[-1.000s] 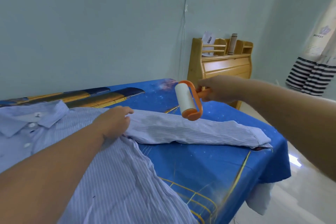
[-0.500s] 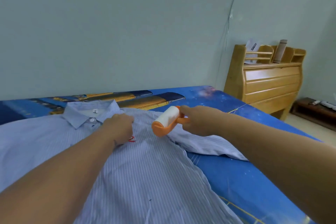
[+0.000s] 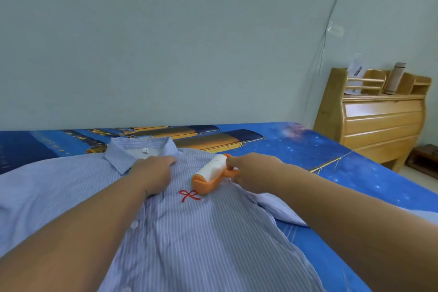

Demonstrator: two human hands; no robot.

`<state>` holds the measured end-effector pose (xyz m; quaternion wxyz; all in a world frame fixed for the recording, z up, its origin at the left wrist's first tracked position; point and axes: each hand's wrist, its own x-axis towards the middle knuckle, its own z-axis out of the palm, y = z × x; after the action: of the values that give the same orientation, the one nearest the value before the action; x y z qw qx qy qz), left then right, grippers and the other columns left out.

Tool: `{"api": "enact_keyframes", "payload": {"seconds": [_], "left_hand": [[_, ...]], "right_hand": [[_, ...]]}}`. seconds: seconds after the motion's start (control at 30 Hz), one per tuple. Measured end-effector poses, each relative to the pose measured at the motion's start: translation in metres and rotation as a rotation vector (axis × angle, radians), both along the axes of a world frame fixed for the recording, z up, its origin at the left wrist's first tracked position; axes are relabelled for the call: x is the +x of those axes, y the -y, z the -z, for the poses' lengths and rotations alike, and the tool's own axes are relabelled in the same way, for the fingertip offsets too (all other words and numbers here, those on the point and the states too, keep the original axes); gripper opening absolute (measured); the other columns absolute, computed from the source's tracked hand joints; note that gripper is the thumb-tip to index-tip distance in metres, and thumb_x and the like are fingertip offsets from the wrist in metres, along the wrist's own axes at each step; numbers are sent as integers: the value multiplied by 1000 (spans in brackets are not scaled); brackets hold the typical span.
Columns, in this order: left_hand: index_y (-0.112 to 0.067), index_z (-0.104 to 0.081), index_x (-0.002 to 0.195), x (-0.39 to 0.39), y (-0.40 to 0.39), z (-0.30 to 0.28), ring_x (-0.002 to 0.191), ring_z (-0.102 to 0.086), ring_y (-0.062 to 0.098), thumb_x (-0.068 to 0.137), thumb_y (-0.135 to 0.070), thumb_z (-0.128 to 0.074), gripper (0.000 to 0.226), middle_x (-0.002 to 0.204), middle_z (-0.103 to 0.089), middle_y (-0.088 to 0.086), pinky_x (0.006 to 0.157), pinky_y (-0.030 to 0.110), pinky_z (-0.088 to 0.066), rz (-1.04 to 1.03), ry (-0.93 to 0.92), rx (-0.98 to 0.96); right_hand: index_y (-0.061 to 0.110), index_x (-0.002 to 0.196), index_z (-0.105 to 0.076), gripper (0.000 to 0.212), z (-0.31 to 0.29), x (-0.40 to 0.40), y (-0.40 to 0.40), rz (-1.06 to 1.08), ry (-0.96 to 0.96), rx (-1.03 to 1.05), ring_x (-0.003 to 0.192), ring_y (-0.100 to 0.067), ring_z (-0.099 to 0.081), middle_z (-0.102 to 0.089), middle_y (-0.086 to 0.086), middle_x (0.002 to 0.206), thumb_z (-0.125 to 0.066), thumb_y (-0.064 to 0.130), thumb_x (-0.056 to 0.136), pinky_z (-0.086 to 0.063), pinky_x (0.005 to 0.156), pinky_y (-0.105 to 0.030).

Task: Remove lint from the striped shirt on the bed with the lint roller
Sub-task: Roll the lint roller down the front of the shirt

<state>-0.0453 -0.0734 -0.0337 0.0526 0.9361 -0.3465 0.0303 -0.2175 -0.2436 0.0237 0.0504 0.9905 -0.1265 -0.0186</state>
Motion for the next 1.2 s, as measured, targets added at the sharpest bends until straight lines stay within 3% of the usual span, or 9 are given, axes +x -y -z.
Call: {"api": "enact_keyframes", "payload": {"seconds": [0.2, 0.27, 0.43, 0.67, 0.8, 0.87, 1.0, 1.07, 1.2], "left_hand": [[-32, -43, 135, 21, -8, -12, 126, -48, 17, 97, -14, -37, 43, 139, -52, -8, 105, 36, -38, -15, -249, -110], [-27, -39, 139, 26, -8, -14, 128, -46, 14, 98, -13, -37, 43, 140, -52, -9, 102, 27, -35, 6, -336, -154], [-17, -38, 139, 32, -7, -18, 128, -45, 19, 100, -16, -39, 38, 143, -50, -3, 100, 27, -35, 27, -364, -123], [-9, -58, 113, 32, -4, -24, 86, -49, 18, 100, -22, -35, 30, 111, -61, 11, 74, 31, -36, 52, -387, -254], [-17, -58, 115, 31, -4, -22, 96, -53, 18, 99, -37, -19, 47, 112, -63, 7, 86, 34, -37, -7, -480, -387], [-20, -56, 113, 32, -2, -18, 98, -54, 16, 100, -38, -20, 43, 110, -61, 4, 89, 34, -37, -18, -526, -400], [-21, -51, 108, 33, -3, -11, 83, -47, 2, 101, -36, -26, 30, 102, -53, -7, 83, 29, -32, -5, -539, -381], [-21, -50, 108, 31, -4, -10, 92, -49, 12, 102, -32, -26, 27, 109, -55, -3, 88, 33, -35, 7, -464, -297], [-21, -38, 128, 20, -6, -7, 116, -46, 30, 101, -21, -21, 32, 135, -46, 9, 98, 47, -30, 21, -220, 59]], "right_hand": [[29, 97, -45, 8, 3, 35, -15, -23, 5, 37, 73, -17, -48, -47, 5, 75, -46, 22, 95, -33, 55, -26], [27, 105, -49, 12, 3, 47, -20, -25, -4, 66, 74, -17, -49, -49, 4, 77, -48, 20, 94, -38, 59, -26], [22, 116, -51, 24, 1, 68, -32, -49, -27, 93, 84, -21, -51, -53, -2, 91, -50, 15, 93, -43, 72, -32], [19, 120, -48, 26, 5, 87, -40, -45, -51, 66, 83, -21, -51, -51, -4, 89, -50, 15, 94, -46, 73, -32], [20, 127, -45, 33, 4, 89, -43, -53, -64, 80, 84, -20, -50, -50, -4, 90, -50, 15, 94, -46, 78, -32], [20, 126, -45, 33, 4, 87, -41, -57, -74, 79, 82, -19, -49, -48, -2, 85, -51, 15, 94, -44, 73, -29], [20, 116, -48, 22, 3, 69, -29, -56, -63, 112, 75, -17, -49, -47, 0, 76, -48, 15, 94, -44, 65, -26], [21, 114, -48, 22, 2, 55, -20, -46, -77, 99, 80, -19, -52, -54, -3, 85, -48, 14, 93, -45, 68, -28], [22, 110, -47, 21, -2, 23, -3, -31, -120, 92, 66, -12, -44, -52, 0, 82, -46, 16, 90, -30, 54, -24]]}}
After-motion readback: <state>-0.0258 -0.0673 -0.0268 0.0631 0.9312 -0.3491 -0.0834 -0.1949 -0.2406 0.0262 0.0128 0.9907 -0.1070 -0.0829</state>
